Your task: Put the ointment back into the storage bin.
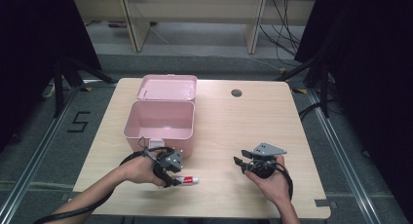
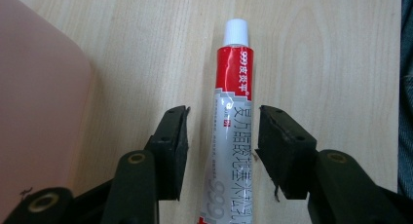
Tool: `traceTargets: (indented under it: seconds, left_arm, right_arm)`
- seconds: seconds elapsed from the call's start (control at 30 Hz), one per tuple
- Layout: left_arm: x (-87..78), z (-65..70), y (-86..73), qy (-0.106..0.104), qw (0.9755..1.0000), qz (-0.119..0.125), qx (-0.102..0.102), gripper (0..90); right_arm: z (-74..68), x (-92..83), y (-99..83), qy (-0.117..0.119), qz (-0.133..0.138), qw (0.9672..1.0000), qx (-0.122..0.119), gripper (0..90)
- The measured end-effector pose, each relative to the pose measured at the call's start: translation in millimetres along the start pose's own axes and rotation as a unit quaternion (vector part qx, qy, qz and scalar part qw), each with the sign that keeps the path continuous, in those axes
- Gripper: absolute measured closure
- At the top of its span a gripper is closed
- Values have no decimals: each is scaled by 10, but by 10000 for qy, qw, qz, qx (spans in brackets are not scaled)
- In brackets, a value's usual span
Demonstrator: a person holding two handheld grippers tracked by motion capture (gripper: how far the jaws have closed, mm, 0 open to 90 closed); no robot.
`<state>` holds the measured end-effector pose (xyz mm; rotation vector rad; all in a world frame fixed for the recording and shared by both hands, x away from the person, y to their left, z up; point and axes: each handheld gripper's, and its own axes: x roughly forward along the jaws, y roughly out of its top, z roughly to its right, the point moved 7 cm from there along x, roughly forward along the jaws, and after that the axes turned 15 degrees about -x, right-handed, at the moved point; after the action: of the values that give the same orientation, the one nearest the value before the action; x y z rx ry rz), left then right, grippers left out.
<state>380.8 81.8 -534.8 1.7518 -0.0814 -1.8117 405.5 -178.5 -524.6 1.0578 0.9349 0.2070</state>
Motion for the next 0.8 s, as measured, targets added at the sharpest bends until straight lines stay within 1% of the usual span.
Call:
traceTargets:
  seconds: [0.1, 0.13, 0.17, 0.23, 0.33, 0.37, 0.43, 0.5, 0.53, 0.6, 0.63, 0.67, 0.7, 0.73, 0.77, 0.8]
  left_arm:
    - [8, 10, 2, -27, 10000, -81, 19, 553]
    - [12, 20, -3, -42, 9999, -127, -17, 554]
    - [25, 29, 5, -50, 9999, -89, -33, 554]
    - [21, 21, 0, -27, 9997, -242, 83, 555]
    - [33, 34, 6, -53, 9995, -291, 74, 556]
    - [38, 40, 7, -61, 9995, -306, 44, 556]
    - [44, 31, 14, -44, 9994, -338, 107, 560]
    - [59, 44, 15, -75, 9993, -353, 88, 566]
    - [63, 42, 13, -67, 9992, -384, 125, 569]
    - [73, 45, 6, -83, 9987, -460, 179, 576]
    - [82, 53, 4, -100, 9987, -473, 170, 580]
    - [89, 59, 4, -125, 9986, -488, 159, 583]
    - [92, 58, 4, -113, 9985, -509, 178, 586]
    - [92, 52, 3, -100, 9982, -553, 220, 590]
    - [93, 50, 5, -94, 9979, -585, 251, 592]
    - [96, 52, 8, -94, 9979, -592, 250, 594]
  right_arm:
    - [-3, 0, 0, 10, 0, 10000, 7, 566]
    - [-3, -1, 0, 6, -3, 10000, -9, 566]
    - [-24, -4, -2, 22, -28, 9999, 119, 566]
    - [-27, -5, -6, 41, -56, 9999, 92, 566]
    - [-35, -4, -9, 55, -70, 9999, 120, 566]
    - [-35, -3, -9, 59, -67, 9999, 123, 566]
    - [-36, -1, -8, 60, -66, 9999, 122, 566]
    - [-37, 2, -9, 68, -62, 9999, 101, 566]
    - [-39, 10, -7, 56, -27, 9999, 117, 566]
    - [-47, 11, -11, 65, -49, 9999, 141, 566]
    - [-44, 13, -12, 63, -48, 9999, 123, 566]
    - [-34, 18, -12, 66, -31, 10000, 55, 566]
    - [-33, 18, -12, 64, -29, 10000, 47, 566]
    - [-49, 12, -13, 64, -60, 9998, 164, 566]
    - [-53, 10, -11, 65, -62, 9998, 172, 566]
    - [-46, 11, -7, 64, -41, 9999, 131, 567]
